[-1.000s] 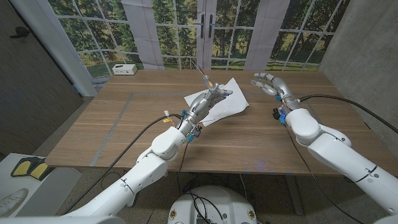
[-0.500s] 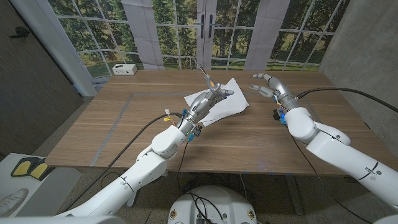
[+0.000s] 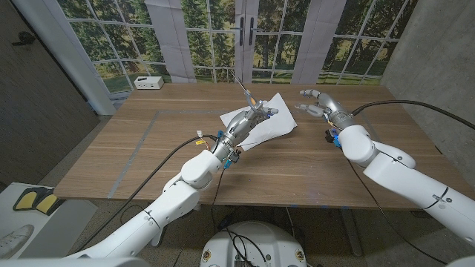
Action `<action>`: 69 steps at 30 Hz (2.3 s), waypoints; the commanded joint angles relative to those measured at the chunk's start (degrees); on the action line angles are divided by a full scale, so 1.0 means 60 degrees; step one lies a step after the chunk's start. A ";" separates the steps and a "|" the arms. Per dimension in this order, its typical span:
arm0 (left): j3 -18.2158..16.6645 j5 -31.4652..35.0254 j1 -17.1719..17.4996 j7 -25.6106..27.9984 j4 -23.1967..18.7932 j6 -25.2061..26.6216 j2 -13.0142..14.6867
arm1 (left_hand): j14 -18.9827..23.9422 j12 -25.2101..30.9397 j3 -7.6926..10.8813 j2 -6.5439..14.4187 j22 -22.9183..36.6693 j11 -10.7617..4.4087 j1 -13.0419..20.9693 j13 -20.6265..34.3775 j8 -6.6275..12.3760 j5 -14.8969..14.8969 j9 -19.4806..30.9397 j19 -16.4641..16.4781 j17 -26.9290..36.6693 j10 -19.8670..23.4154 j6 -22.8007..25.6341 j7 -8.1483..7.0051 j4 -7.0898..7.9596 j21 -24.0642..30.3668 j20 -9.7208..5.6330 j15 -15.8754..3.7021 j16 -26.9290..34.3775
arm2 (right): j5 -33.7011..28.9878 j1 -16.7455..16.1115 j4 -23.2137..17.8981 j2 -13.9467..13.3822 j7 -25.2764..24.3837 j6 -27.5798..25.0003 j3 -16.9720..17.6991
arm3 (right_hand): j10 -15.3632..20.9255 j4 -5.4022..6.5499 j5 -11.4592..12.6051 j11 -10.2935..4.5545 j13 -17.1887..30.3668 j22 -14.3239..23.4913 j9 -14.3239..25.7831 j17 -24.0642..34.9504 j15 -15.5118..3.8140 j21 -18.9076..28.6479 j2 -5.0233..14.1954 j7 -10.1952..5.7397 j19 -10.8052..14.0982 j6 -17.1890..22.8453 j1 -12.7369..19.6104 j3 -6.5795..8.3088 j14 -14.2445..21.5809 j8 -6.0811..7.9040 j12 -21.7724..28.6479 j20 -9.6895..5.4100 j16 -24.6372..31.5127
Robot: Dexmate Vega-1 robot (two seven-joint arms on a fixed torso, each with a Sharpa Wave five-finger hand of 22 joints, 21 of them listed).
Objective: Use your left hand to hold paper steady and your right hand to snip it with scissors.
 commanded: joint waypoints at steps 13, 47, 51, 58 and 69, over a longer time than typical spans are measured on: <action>0.0026 -0.0133 -0.0068 -0.0173 0.0323 -0.0275 -0.0162 | 0.0002 0.0037 0.0015 0.0104 0.0040 -0.0103 0.0141 -0.0010 0.0005 0.0102 0.0021 0.0039 -0.0013 0.0036 -0.0258 0.0179 -0.0032 -0.0057 0.0011 -0.0707 -0.0032 | 0.0317 0.0517 0.0622 0.0533 0.0173 -0.0218 -0.0368 | 0.1332 -0.0001 0.0006 0.0050 -0.0237 0.0025 -0.0039 -0.0039 -0.0129 0.0077 -0.0322 0.0608 0.0364 -0.0092 -0.0067 -0.0052 0.0676 -0.0265 0.0252 0.0088 0.0274; 0.0061 -0.0102 -0.0101 -0.0219 0.0434 -0.0386 -0.0243 | 0.0015 0.0072 0.0042 0.0227 0.0043 -0.0119 0.0221 -0.0064 0.0034 0.0117 0.0005 0.0020 -0.0039 0.0115 -0.0185 0.0191 0.0003 -0.0096 0.0043 -0.0707 -0.0079 | 0.0404 0.1234 0.1421 0.0894 0.0479 -0.0180 -0.1144 | 0.1639 0.0105 0.0077 -0.1267 -0.0084 0.0028 -0.0177 -0.0001 -0.0922 -0.0121 -0.0360 0.0793 0.0092 0.0119 -0.0408 -0.0216 0.0344 -0.0743 0.0203 0.0262 0.0185; 0.0062 -0.0116 -0.0122 -0.0297 0.0416 -0.0361 -0.0183 | 0.0006 0.0065 0.0046 0.0251 0.0044 -0.0098 0.0228 -0.0058 0.0019 0.0115 0.0003 0.0020 -0.0042 0.0073 -0.0218 0.0175 0.0013 -0.0101 0.0046 -0.0695 -0.0089 | 0.0406 0.1428 0.1530 0.0905 0.0672 -0.0273 -0.1284 | 0.1371 0.0117 0.0087 -0.1073 -0.0113 0.0030 -0.0176 -0.0012 -0.0837 -0.0119 -0.0354 0.0891 0.0100 -0.0069 -0.0444 -0.0232 0.0211 -0.0858 0.0033 0.0266 0.0133; 0.0042 -0.0112 -0.0081 -0.0251 0.0408 -0.0393 -0.0192 | -0.0039 0.0021 0.0045 0.0285 0.0046 -0.0082 0.0216 -0.0121 -0.0001 0.0107 -0.0001 0.0000 -0.0048 0.0043 -0.0271 0.0156 0.0041 -0.0117 0.0064 -0.0676 -0.0116 | 0.0476 0.1710 0.1740 0.0996 0.0922 -0.0369 -0.1484 | 0.0592 0.0178 0.0095 -0.0501 -0.0063 0.0032 -0.0145 0.0005 -0.0261 -0.0152 -0.0331 0.0961 -0.0012 -0.0485 -0.0590 -0.0286 0.0032 -0.1054 -0.0274 0.0408 0.0086; 0.0027 -0.0132 -0.0067 -0.0260 0.0461 -0.0439 -0.0203 | -0.0041 0.0019 0.0065 0.0376 0.0049 -0.0068 0.0228 -0.0157 -0.0001 0.0088 -0.0007 0.0001 -0.0059 0.0060 -0.0283 0.0171 0.0083 -0.0129 0.0056 -0.0665 -0.0130 | 0.0462 0.2035 0.2007 0.1123 0.1114 -0.0556 -0.1781 | 0.0728 0.0204 0.0100 -0.0479 -0.0004 0.0032 -0.0133 0.0031 -0.0221 -0.0169 -0.0315 0.1202 -0.0072 -0.0508 -0.0655 -0.0306 0.0058 -0.1052 -0.0180 0.0434 0.0117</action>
